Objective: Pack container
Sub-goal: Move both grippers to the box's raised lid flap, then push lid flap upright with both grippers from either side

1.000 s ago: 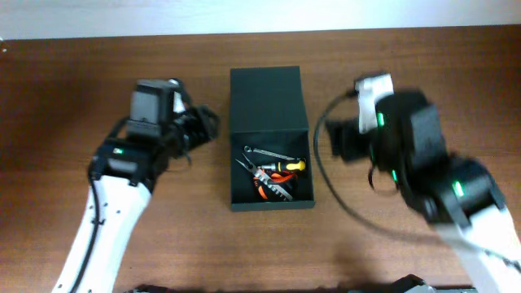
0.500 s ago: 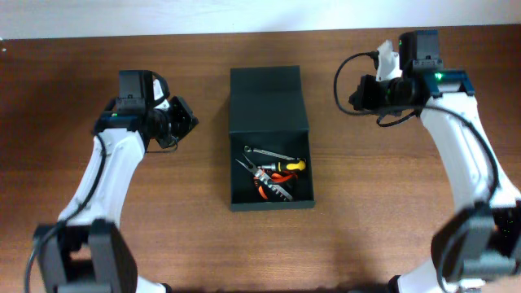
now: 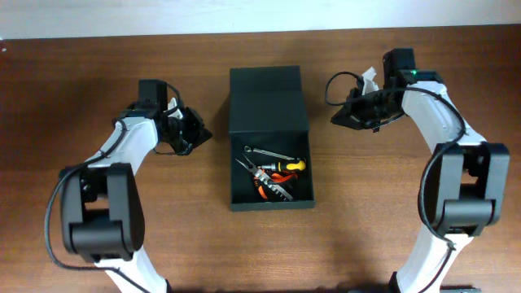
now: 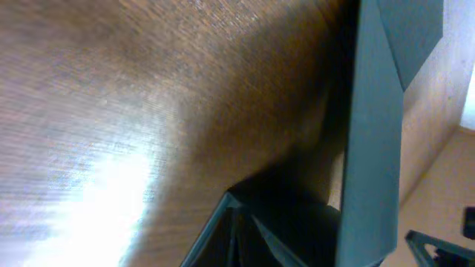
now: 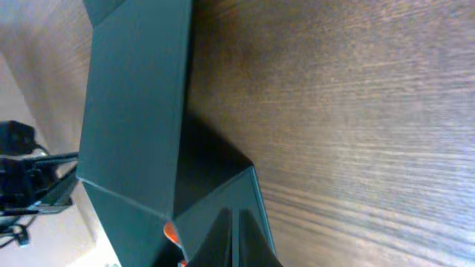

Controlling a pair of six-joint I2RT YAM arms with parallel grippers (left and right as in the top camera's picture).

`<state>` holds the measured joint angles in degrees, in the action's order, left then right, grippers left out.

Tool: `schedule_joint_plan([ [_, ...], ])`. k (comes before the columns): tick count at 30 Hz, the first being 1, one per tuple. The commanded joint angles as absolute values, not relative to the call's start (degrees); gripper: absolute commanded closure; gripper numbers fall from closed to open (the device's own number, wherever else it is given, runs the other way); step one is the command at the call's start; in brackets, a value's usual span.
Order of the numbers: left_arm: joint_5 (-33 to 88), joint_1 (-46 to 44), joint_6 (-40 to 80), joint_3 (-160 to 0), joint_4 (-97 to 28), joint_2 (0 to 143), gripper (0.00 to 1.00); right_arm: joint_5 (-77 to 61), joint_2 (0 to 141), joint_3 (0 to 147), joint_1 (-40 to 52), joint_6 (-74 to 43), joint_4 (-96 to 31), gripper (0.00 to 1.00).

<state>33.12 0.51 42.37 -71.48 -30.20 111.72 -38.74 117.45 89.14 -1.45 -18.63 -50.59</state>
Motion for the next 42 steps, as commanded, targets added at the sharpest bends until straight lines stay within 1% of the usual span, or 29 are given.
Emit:
schedule_joint_plan([
  [1, 36.93, 0.80, 45.58, -72.07, -28.84, 114.26, 0.98, -40.93, 118.61, 90.19, -1.08, -21.71, -49.12, 0.96],
  [9, 41.08, 0.03, 49.25, -72.07, -23.51, 117.38, 0.98, -40.91, 120.77, 90.17, 1.10, -27.29, -44.07, 0.96],
  [13, 41.32, -1.41, 51.03, -72.07, -21.19, 118.34, 0.98, -40.64, 122.56, 90.17, 3.11, -29.30, -42.46, 0.96],
  [23, 41.19, -4.03, 56.14, -72.07, -14.96, 119.46, 0.98, -40.07, 125.80, 90.19, 5.54, -29.71, -41.01, 0.96],
  [31, 43.88, -4.73, 56.36, -72.07, -12.69, 123.57, 0.98, -40.12, 126.50, 90.17, 5.72, -29.71, -36.93, 0.96],
  [38, 45.93, -4.73, 57.84, -72.07, -7.20, 123.81, 0.98, -40.49, 126.50, 90.17, 6.13, -29.69, -34.04, 0.96],
  [42, 46.96, -4.73, 57.82, -72.16, -6.61, 123.81, 0.98, -40.77, 126.52, 90.17, 6.70, -29.63, -32.47, 0.96],
])
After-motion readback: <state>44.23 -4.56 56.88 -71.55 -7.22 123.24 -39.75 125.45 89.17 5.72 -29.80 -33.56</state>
